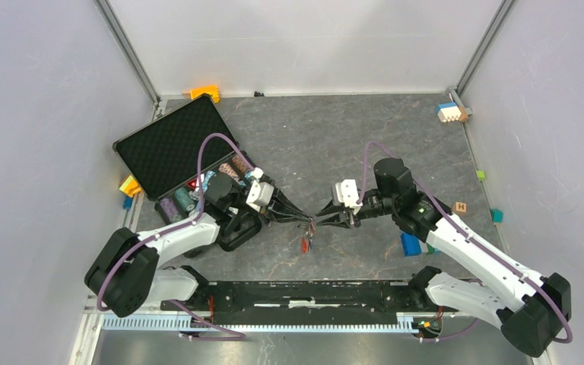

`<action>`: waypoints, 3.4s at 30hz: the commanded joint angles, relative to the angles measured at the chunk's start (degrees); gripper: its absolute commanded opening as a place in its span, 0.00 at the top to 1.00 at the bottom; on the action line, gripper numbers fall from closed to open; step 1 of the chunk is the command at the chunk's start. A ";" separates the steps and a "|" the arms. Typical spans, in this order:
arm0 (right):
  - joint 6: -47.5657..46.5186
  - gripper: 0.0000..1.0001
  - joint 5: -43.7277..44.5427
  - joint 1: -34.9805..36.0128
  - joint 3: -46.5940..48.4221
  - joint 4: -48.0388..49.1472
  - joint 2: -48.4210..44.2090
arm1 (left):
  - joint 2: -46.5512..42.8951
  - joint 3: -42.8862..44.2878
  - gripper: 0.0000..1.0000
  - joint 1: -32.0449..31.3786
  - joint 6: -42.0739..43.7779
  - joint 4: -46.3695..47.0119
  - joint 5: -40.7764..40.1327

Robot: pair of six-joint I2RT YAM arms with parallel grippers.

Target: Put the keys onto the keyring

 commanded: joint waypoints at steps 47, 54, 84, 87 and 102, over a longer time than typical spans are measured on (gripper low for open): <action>1.39 1.00 6.66 -0.05 2.67 1.93 1.33 | 0.57 0.20 0.98 0.28 2.29 -2.45 -2.32; -2.10 1.00 12.23 0.78 5.00 -3.40 0.85 | 0.02 2.21 0.83 0.39 6.60 -10.50 -2.49; -3.90 1.00 29.53 6.04 13.37 -10.08 4.66 | 1.76 20.26 0.61 -1.24 11.40 -48.76 -12.72; -3.82 1.00 29.46 6.05 12.96 -9.90 4.65 | 3.50 21.47 0.66 -2.02 10.01 -48.82 -13.32; -3.38 0.99 29.79 2.30 6.67 -7.16 -1.64 | 3.71 18.95 0.69 -1.85 15.96 -51.78 -18.37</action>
